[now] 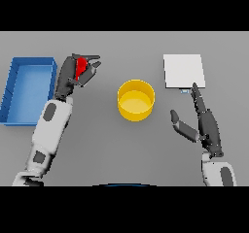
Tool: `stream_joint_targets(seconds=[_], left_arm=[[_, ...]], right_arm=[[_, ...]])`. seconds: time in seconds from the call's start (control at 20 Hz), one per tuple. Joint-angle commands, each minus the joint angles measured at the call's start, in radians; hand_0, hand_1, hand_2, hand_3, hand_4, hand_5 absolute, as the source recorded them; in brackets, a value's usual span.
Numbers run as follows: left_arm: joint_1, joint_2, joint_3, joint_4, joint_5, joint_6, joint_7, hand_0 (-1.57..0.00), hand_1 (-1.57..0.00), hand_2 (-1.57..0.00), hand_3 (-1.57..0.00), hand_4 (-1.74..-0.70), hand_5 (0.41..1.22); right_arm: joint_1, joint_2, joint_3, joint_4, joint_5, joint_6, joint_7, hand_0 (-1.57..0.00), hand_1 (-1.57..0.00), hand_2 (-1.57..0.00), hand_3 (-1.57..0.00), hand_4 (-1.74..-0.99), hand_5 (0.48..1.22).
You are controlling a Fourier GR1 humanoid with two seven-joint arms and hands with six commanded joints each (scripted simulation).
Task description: Pick up the red beaker and tilt it to pour out 1 green nut into yellow bowl. Pick up the yellow bowl and place it on the metallic measuring scale.
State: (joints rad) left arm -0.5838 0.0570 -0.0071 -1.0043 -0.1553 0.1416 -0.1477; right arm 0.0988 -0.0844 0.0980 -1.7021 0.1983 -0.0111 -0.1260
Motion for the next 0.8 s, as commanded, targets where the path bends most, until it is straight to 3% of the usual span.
stream_joint_targets(seconds=[0.0, 0.1, 0.2, 0.45, 0.55, 0.75], left_arm=[[0.006, 0.026, -0.037, -0.032, -0.031, -0.009, 0.030, -1.55, -1.56, -1.56, -1.56, -1.72, 1.107], [-0.027, 0.075, -0.125, -0.046, -0.114, -0.039, 0.102, -1.56, -1.56, -1.56, -1.56, -1.73, 1.119], [-0.032, 0.099, -0.183, -0.061, -0.158, -0.060, 0.126, -1.56, -1.56, -1.56, -1.56, -1.73, 1.119], [-0.036, 0.130, -0.284, -0.124, -0.222, -0.071, 0.198, -1.56, -1.56, -1.56, -1.56, -1.73, 1.112], [-0.077, 0.165, -0.357, -0.115, -0.298, -0.089, 0.228, -1.57, -1.57, -1.57, -1.57, -1.74, 1.112], [-0.191, 0.204, -0.519, -0.045, -0.474, -0.120, 0.259, -1.57, -1.57, -1.57, -1.57, -1.74, 1.152]], right_arm=[[-0.003, -0.004, 0.002, 0.001, 0.008, -0.002, 0.005, 0.00, 0.00, 0.00, 0.00, -1.249, 0.679], [-0.005, -0.002, 0.010, -0.011, 0.028, -0.012, 0.021, 0.00, 0.00, 0.00, 0.00, -1.245, 0.688], [0.013, -0.007, 0.010, -0.027, 0.028, -0.012, 0.009, 0.00, 0.00, 0.00, 0.00, -1.243, 0.694], [0.008, -0.005, 0.010, -0.026, 0.022, -0.006, 0.040, 0.00, 0.00, 0.00, 0.00, -1.248, 0.711], [0.028, -0.004, 0.024, -0.042, 0.039, -0.007, 0.017, 0.00, 0.00, 0.00, 0.00, -1.254, 0.717], [0.026, -0.003, 0.013, -0.033, 0.020, -0.001, 0.026, 0.00, 0.00, 0.00, 0.00, -1.267, 0.721]])
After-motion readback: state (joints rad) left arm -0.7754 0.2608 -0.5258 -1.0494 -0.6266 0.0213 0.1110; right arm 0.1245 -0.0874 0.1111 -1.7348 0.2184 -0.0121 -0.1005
